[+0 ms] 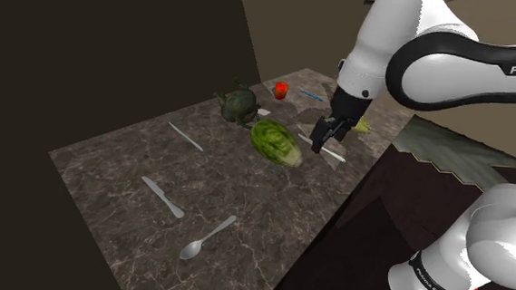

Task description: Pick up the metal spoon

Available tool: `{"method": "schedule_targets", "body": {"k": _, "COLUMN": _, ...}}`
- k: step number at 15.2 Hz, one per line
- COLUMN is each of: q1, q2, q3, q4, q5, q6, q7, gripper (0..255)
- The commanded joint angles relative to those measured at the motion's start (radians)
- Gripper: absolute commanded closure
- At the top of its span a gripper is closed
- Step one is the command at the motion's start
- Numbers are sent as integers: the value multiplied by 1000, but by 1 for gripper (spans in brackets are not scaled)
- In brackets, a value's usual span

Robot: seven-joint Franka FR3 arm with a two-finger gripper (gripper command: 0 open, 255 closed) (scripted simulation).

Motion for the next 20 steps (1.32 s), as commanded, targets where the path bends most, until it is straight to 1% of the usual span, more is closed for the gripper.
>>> {"method": "schedule_targets", "body": {"k": 1, "q1": 6, "q2": 52, "q3": 34, "q4": -5, "q5": 7, "q6": 63, "q7": 28, "gripper": 0}}
{"method": "schedule_targets", "body": {"k": 6, "q1": 18, "q2": 195, "q3": 131, "q4": 12, "q5": 5, "q6": 199, "q7": 119, "gripper": 0}}
{"method": "schedule_targets", "body": {"k": 9, "q1": 15, "q2": 294, "q3": 192, "q4": 38, "q5": -20, "q6": 275, "q7": 184, "gripper": 0}}
{"method": "schedule_targets", "body": {"k": 11, "q1": 10, "q2": 365, "q3": 231, "q4": 62, "q5": -50, "q6": 322, "q7": 234, "gripper": 0}}
{"method": "schedule_targets", "body": {"k": 13, "q1": 4, "q2": 441, "q3": 269, "q4": 91, "q5": -94, "q6": 365, "q7": 292, "gripper": 0}}
{"method": "schedule_targets", "body": {"k": 15, "q1": 0, "q2": 521, "q3": 303, "q4": 126, "q5": -152, "q6": 402, "q7": 357, "gripper": 0}}
{"method": "schedule_targets", "body": {"k": 18, "q1": 4, "q2": 649, "q3": 339, "q4": 188, "q5": -266, "q6": 443, "q7": 470, "gripper": 0}}
{"method": "schedule_targets", "body": {"k": 20, "q1": 21, "q2": 737, "q3": 347, "q4": 237, "q5": -352, "q6": 459, "q7": 548, "gripper": 0}}
